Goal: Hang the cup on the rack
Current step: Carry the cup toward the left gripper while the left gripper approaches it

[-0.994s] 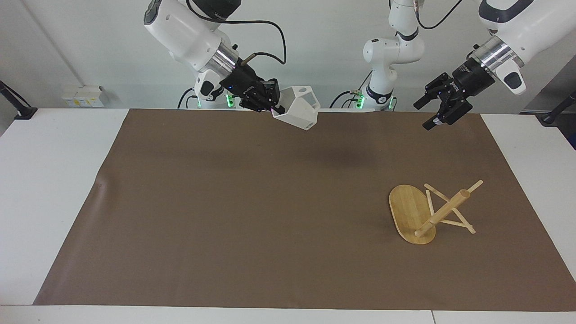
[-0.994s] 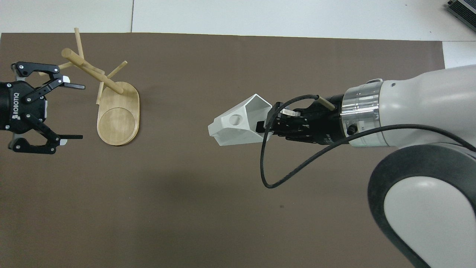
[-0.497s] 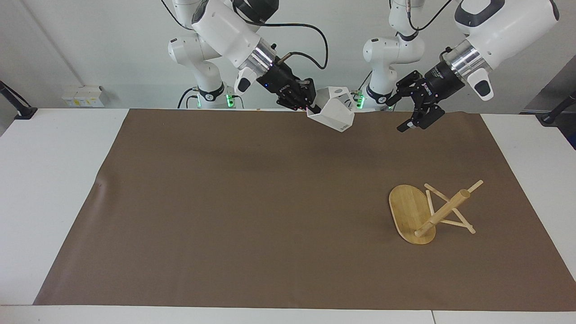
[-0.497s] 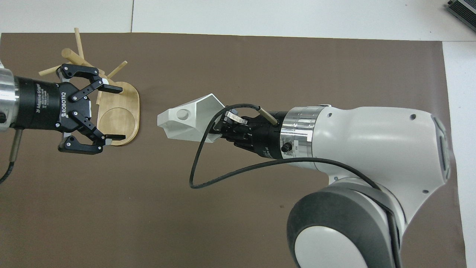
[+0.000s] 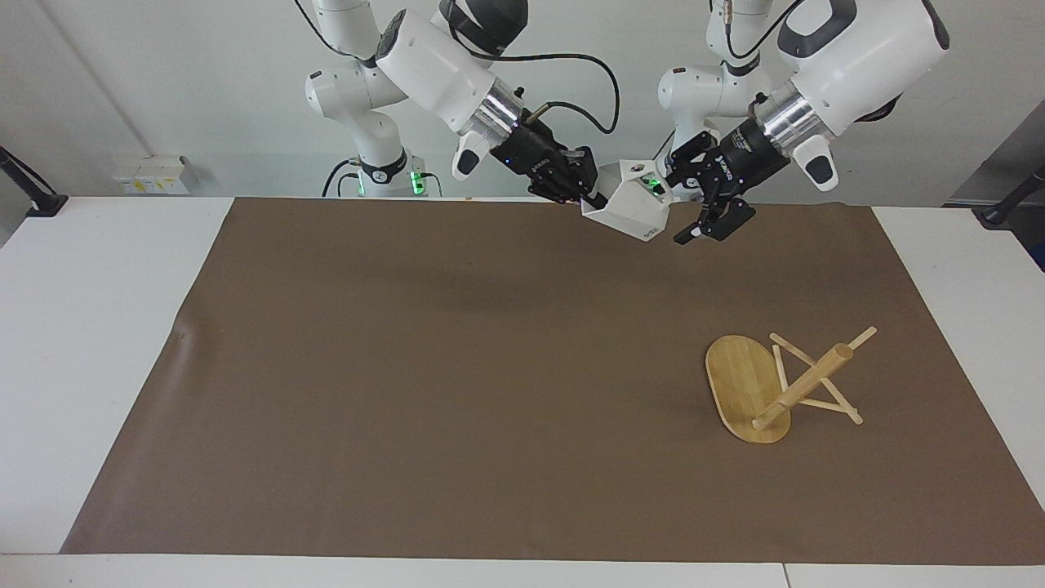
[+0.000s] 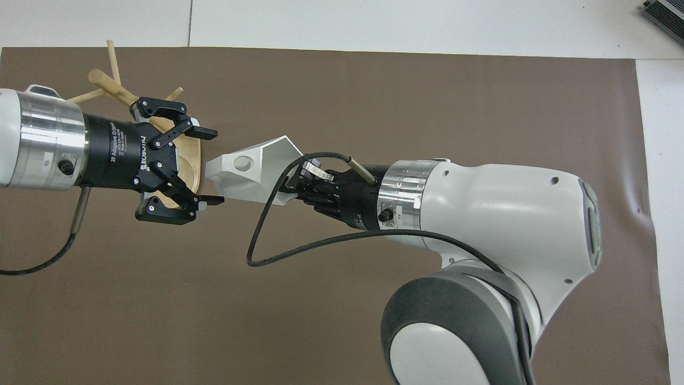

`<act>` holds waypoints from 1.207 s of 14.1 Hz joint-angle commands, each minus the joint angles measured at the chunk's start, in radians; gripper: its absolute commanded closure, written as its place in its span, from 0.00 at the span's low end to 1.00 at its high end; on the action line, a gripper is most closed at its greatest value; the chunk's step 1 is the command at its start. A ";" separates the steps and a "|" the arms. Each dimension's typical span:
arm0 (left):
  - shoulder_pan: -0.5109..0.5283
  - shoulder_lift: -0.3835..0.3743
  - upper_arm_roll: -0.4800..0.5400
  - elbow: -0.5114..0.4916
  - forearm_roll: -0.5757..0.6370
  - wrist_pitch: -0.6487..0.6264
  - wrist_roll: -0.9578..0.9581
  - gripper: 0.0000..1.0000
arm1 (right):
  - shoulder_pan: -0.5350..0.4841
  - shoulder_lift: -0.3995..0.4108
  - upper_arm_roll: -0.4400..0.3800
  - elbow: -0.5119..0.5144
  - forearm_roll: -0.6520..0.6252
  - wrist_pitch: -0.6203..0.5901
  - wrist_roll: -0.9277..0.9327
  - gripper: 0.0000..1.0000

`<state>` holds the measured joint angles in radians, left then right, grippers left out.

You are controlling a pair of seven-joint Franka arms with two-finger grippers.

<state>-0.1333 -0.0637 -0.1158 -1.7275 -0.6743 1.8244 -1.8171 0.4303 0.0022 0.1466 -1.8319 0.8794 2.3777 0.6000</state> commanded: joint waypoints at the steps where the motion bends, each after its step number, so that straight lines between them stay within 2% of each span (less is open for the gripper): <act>1: -0.037 -0.010 0.012 -0.036 -0.019 0.049 -0.039 0.00 | 0.005 -0.005 -0.001 -0.004 0.026 0.021 0.011 1.00; 4: -0.054 -0.019 0.013 -0.069 -0.019 0.058 -0.042 0.00 | 0.008 -0.004 -0.001 -0.004 0.026 0.021 0.012 1.00; 12: -0.060 -0.019 0.012 -0.072 -0.019 0.067 -0.051 0.00 | 0.007 -0.004 -0.001 -0.004 0.026 0.020 0.012 1.00; 13: -0.069 -0.021 0.012 -0.070 -0.019 0.067 -0.053 0.03 | 0.007 -0.004 -0.001 -0.004 0.026 0.020 0.012 1.00; 14: -0.069 -0.019 0.012 -0.070 -0.019 0.067 -0.051 0.29 | 0.007 -0.004 -0.001 -0.004 0.026 0.018 0.012 1.00; 15: -0.069 -0.019 0.012 -0.070 -0.019 0.069 -0.048 0.70 | 0.007 -0.004 -0.001 -0.004 0.026 0.018 0.012 1.00; 16: -0.069 -0.019 0.012 -0.066 -0.019 0.073 -0.050 0.93 | 0.007 -0.004 -0.001 -0.004 0.026 0.018 0.015 1.00; 17: -0.065 -0.019 0.012 -0.063 -0.019 0.075 -0.050 1.00 | 0.007 -0.004 -0.001 -0.004 0.026 0.018 0.018 1.00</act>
<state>-0.1804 -0.0677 -0.1160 -1.7723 -0.6733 1.8677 -1.8471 0.4302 0.0031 0.1416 -1.8330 0.8808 2.3844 0.6006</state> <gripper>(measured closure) 0.278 0.907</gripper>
